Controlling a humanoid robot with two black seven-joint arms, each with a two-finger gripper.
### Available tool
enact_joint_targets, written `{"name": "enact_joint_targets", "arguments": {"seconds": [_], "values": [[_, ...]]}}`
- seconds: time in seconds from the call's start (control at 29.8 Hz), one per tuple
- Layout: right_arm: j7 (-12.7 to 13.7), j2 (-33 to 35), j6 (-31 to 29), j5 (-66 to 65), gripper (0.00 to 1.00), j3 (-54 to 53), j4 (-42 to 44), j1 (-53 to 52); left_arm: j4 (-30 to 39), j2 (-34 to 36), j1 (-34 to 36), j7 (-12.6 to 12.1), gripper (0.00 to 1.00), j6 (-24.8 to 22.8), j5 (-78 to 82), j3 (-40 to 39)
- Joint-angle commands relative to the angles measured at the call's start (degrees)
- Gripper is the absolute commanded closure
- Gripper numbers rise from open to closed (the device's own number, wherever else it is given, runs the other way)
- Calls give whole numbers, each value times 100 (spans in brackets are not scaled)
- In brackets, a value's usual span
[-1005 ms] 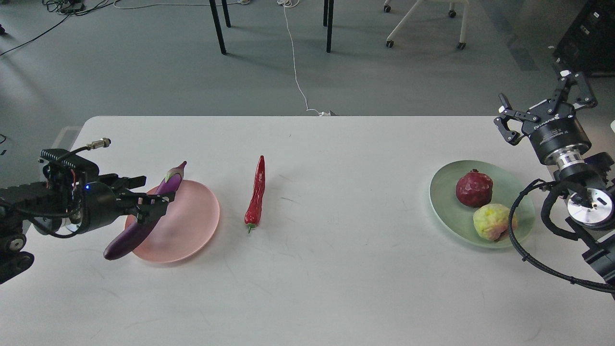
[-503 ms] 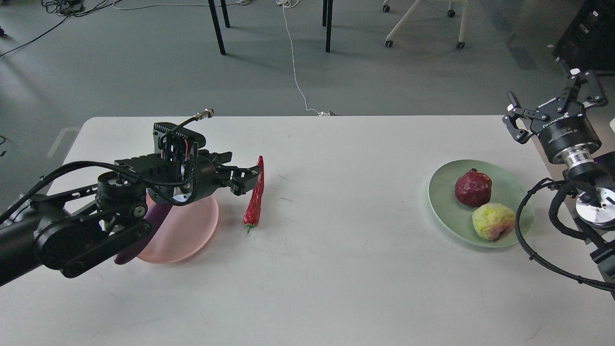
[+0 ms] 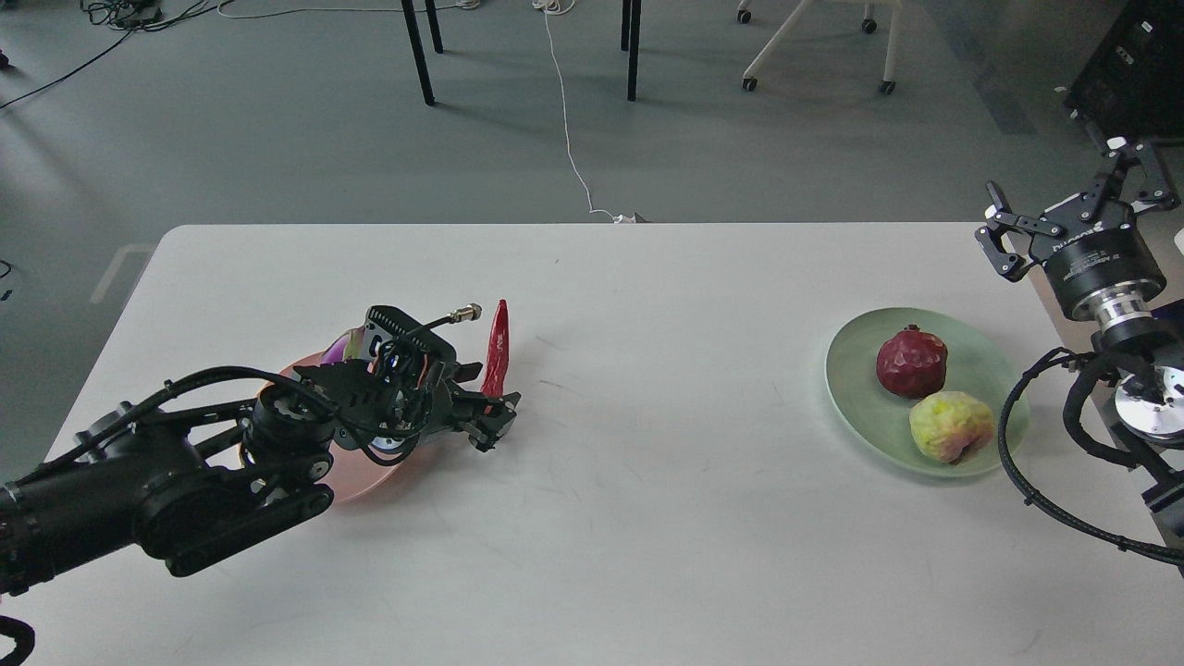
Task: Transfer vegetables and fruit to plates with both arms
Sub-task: 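Release the eggplant and move the left gripper to the red chili, then grasp the red chili with the left gripper and place it on the pink plate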
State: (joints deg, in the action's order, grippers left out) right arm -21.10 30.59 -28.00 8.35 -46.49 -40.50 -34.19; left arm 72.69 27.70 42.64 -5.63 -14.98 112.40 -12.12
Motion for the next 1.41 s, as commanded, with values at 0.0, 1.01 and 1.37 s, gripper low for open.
{"name": "enact_joint_targets", "arguments": {"seconds": [0.0,1.01,1.37], "values": [[0,0,0,0,1,9,7,0,0,-2,-10,0,45,-31,10,25],[0,9,0,0,1,0,-28,0,237,69,-151,18,88,-31,72,25],[0,96,0,0,1,-9,-37,-17,2265,1612,-150,-35,88,-435,-568,-555]]}}
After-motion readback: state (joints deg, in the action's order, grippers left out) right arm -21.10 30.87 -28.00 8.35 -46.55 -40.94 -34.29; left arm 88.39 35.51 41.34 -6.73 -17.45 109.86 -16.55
